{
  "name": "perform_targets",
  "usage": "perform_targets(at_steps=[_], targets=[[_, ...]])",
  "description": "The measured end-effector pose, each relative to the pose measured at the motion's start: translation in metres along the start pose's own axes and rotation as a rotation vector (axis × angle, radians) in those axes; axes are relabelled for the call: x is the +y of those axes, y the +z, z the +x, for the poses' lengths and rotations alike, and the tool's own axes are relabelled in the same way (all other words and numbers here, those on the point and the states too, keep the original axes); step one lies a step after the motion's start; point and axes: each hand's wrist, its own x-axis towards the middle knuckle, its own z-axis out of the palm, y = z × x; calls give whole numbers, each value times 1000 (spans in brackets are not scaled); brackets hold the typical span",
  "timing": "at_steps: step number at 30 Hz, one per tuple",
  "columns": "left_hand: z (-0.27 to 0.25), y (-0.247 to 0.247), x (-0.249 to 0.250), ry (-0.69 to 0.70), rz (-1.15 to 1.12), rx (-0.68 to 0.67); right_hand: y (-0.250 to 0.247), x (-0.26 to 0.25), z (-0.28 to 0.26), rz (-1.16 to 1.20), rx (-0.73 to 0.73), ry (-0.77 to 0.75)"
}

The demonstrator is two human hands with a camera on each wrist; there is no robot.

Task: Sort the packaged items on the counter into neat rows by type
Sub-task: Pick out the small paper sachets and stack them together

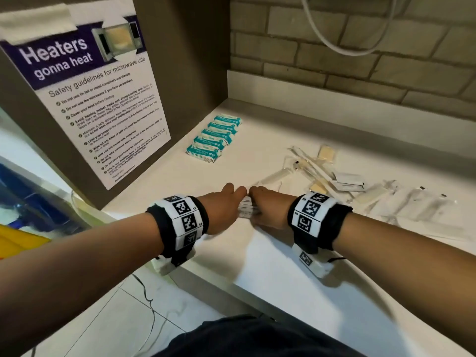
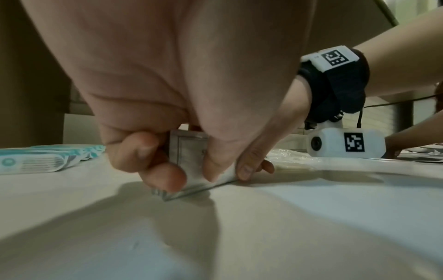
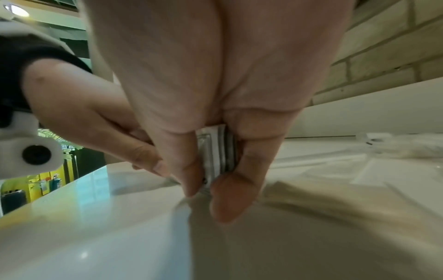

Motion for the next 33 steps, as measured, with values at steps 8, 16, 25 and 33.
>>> perform_targets(at_steps=[8, 16, 25, 33], targets=[[-6, -2, -1, -32, -169, -87, 8, -2, 3, -10, -16, 57], [7, -19, -26, -11, -232, -81, -12, -1, 3, 129, -13, 52], [33, -83, -46, 58, -381, 137, -77, 30, 5, 533, 154, 121], [102, -125, -46, -46, -820, 172, -128, 80, 40, 558, 187, 148]])
